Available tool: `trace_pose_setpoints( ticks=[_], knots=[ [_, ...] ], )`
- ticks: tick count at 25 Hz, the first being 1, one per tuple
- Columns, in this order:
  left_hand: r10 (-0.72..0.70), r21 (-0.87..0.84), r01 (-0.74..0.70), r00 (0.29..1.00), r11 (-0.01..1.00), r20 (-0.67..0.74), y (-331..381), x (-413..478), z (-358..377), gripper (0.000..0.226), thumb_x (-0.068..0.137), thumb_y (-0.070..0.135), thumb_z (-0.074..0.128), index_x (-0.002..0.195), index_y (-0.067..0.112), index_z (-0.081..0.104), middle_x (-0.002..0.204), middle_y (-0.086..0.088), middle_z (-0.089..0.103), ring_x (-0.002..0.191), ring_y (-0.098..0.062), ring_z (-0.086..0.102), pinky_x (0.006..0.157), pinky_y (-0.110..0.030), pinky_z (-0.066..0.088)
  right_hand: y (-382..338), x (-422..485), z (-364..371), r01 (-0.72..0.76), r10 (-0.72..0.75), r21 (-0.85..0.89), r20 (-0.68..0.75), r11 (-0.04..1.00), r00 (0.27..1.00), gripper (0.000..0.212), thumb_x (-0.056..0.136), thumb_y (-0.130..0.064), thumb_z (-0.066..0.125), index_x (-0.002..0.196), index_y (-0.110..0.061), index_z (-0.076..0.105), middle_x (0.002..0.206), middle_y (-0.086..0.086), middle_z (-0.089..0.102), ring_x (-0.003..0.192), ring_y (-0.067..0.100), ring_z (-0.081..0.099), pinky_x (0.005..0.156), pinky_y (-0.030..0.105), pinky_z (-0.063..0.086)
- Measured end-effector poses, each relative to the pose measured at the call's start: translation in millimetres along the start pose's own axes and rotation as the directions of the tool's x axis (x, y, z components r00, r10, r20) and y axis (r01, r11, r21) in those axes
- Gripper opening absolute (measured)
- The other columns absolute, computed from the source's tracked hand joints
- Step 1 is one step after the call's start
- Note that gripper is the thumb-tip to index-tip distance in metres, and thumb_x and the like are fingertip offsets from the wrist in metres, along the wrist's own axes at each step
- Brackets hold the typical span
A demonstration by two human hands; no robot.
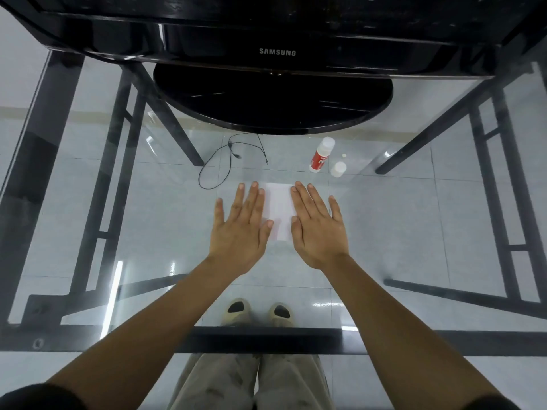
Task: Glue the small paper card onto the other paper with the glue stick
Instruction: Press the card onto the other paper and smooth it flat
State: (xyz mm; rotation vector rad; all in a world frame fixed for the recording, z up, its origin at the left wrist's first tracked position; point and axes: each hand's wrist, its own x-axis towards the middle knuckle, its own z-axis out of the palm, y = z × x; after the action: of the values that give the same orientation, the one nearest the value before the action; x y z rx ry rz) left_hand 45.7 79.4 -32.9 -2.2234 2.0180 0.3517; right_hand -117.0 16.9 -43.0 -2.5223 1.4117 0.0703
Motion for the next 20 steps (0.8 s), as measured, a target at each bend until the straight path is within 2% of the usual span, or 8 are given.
trace_pose_setpoints(
  ticks=[2,6,7,9,12,16,20],
  knots=[
    [0.079,-0.016,-0.078,0.997,0.997,0.010,4.4,-2.2,2.6,0.058,0.088,0.047,-0.012,0.137,0.021,-0.027,0.155,0.002,-0.017,0.131,-0.015,-0.033,0.108,-0.045,-0.014,-0.3,0.4,0.7,0.007,-0.007,-0.009,0.009,1.000,1.000,0.057,0.095,-0.038,0.009,0.148,-0.021,-0.001,0.158,-0.005,0.002,0.144,0.012,-0.005,0.115,0.039,-0.008],
    [0.167,0.061,-0.168,0.986,0.984,0.022,-10.2,-14.2,6.7,0.055,0.091,0.048,-0.010,0.140,0.028,-0.025,0.152,0.010,-0.019,0.136,-0.018,-0.026,0.107,-0.051,-0.013,0.3,0.3,1.3,0.004,-0.004,-0.001,0.006,1.000,1.000,0.056,0.095,-0.037,0.010,0.148,-0.021,-0.001,0.158,-0.005,0.002,0.143,0.011,-0.007,0.115,0.040,-0.007],
    [0.197,0.097,-0.197,0.980,0.975,0.017,-16.7,-21.4,7.8,0.055,0.092,0.049,-0.007,0.142,0.028,-0.019,0.152,0.010,-0.016,0.138,-0.020,-0.021,0.107,-0.053,-0.010,0.2,0.2,1.4,0.002,-0.002,-0.001,0.005,1.000,1.000,0.056,0.096,-0.037,0.012,0.148,-0.021,0.000,0.158,-0.005,0.002,0.143,0.010,-0.008,0.115,0.040,-0.007],
    [0.272,0.155,-0.269,0.962,0.951,-0.004,-27.1,-36.5,7.7,0.059,0.093,0.052,0.000,0.146,0.027,-0.001,0.154,0.008,0.001,0.142,-0.024,-0.003,0.107,-0.059,-0.002,-0.7,0.2,1.1,0.001,-0.001,-0.004,0.003,1.000,1.000,0.056,0.096,-0.037,0.013,0.148,-0.021,0.000,0.158,-0.005,0.002,0.141,0.009,-0.011,0.114,0.040,-0.007],
    [0.349,0.169,-0.341,0.937,0.925,-0.023,-32.3,-39.7,0.3,0.062,0.094,0.055,0.006,0.145,0.023,0.020,0.150,0.004,0.022,0.140,-0.028,0.015,0.104,-0.063,0.007,-0.6,0.4,1.2,0.002,-0.002,-0.004,0.007,1.000,1.000,0.056,0.096,-0.038,0.012,0.148,-0.021,0.000,0.158,-0.005,0.002,0.143,0.012,-0.007,0.114,0.040,-0.007],
    [0.294,0.110,-0.287,0.955,0.952,-0.051,-23.6,-4.0,-8.1,0.061,0.090,0.057,-0.004,0.144,0.028,-0.003,0.152,0.009,0.003,0.141,-0.023,-0.008,0.109,-0.058,-0.002,-0.1,0.4,1.1,0.003,-0.003,-0.012,0.009,1.000,1.000,0.056,0.097,-0.039,0.012,0.148,-0.021,-0.001,0.158,-0.004,0.002,0.144,0.013,-0.006,0.114,0.040,-0.007],
    [0.433,0.176,-0.430,0.901,0.885,0.022,-29.8,1.6,-2.0,0.065,0.090,0.060,0.002,0.146,0.028,-0.001,0.155,0.007,0.008,0.141,-0.025,-0.005,0.108,-0.061,0.001,0.6,0.7,2.4,0.006,-0.006,-0.019,0.007,1.000,1.000,0.056,0.096,-0.040,0.010,0.148,-0.021,-0.001,0.158,-0.003,0.003,0.144,0.014,-0.005,0.115,0.041,-0.006]
  ],
)
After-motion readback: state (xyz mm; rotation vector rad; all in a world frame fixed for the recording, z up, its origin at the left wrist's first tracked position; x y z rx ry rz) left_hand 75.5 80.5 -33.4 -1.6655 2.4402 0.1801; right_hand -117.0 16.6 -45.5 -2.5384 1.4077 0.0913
